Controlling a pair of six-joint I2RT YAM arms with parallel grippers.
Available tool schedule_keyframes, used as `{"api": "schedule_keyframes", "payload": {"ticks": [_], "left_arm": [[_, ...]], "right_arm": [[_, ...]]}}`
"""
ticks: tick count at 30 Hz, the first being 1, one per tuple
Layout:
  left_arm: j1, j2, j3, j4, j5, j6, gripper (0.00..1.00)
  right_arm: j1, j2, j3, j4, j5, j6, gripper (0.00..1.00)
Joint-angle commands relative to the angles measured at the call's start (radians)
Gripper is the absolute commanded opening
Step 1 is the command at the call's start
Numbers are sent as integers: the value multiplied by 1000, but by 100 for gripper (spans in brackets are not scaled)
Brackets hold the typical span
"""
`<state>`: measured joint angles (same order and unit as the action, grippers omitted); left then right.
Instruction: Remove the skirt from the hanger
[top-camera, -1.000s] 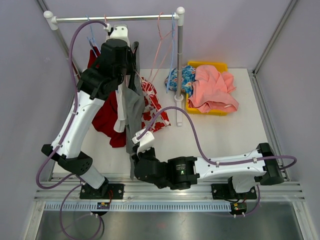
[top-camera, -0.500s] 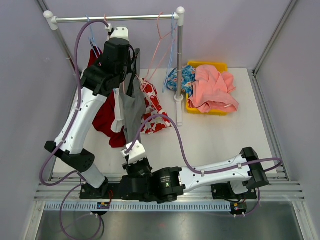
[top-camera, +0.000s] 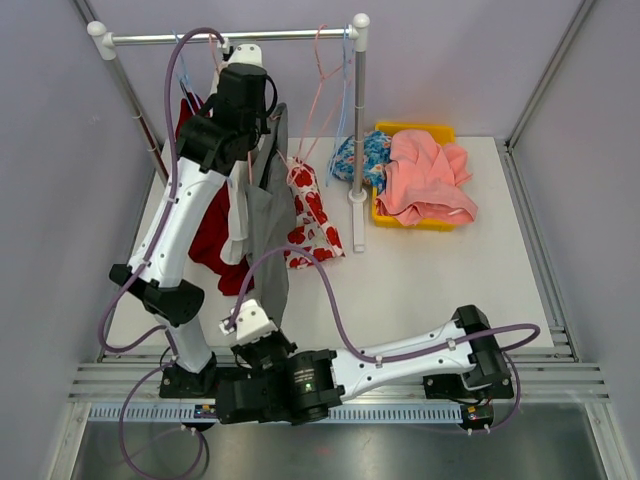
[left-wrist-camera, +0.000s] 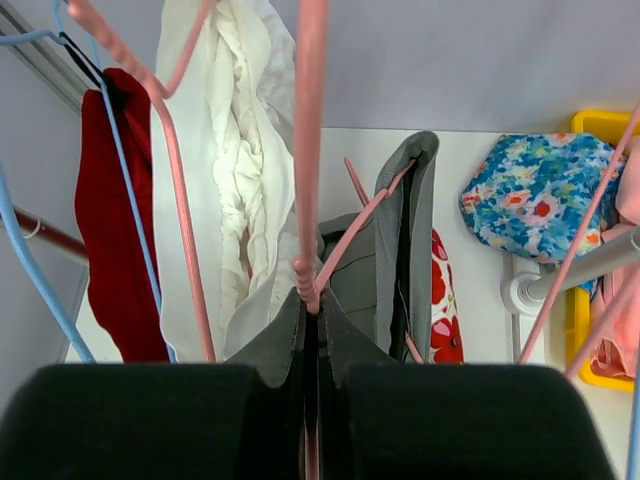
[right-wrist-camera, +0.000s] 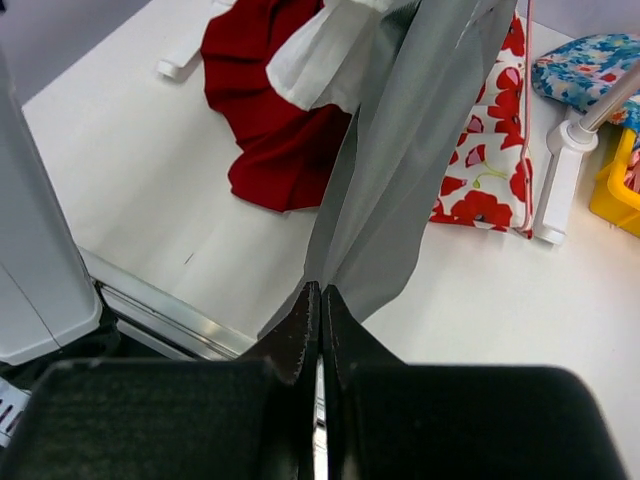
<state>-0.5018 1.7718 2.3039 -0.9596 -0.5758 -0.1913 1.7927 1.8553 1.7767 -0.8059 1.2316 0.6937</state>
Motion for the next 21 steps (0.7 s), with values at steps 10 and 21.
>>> {"api": "schedule_keyframes", "payload": {"ticks": [10, 21], "left_arm": [[146, 43, 178, 679, -52, 10, 0], [149, -104, -18, 598, -3, -65, 0]], "right_arm": [[267, 113, -36, -69, -399, 58, 0], [264, 107, 35, -266, -141, 165, 100]]}}
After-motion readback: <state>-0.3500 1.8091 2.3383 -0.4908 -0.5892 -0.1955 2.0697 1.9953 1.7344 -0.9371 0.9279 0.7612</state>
